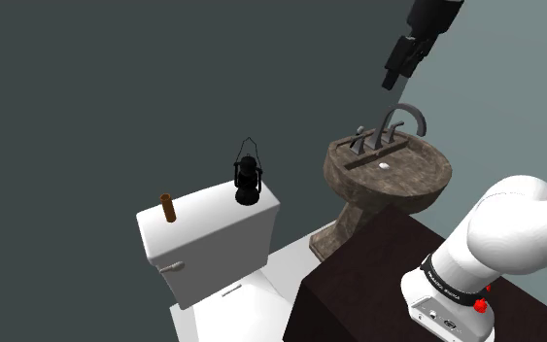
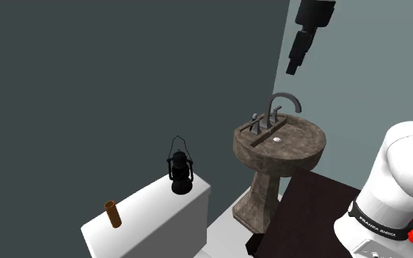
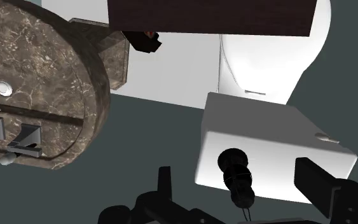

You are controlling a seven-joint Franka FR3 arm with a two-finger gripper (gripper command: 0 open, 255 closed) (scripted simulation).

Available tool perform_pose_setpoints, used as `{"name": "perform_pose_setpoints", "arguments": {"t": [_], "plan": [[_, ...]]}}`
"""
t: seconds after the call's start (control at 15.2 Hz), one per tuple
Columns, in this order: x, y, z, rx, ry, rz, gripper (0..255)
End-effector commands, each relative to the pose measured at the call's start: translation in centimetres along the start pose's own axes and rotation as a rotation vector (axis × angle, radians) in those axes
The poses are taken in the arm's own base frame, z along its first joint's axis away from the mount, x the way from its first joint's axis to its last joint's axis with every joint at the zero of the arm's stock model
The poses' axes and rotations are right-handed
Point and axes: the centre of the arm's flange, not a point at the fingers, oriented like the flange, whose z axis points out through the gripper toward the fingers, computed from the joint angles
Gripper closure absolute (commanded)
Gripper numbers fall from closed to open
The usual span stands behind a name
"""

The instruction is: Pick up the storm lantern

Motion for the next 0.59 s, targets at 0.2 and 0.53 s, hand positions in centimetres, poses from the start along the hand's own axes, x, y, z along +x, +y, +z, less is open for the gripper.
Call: {"name": "perform_pose_setpoints", "arguments": {"t": [0.2,0.53], "plan": [[3.4,-0.3,2.5,0.005,-0.019,-0.038,0],[8.9,-1.1,6.7,0.013,-0.051,-0.102,0]]}}
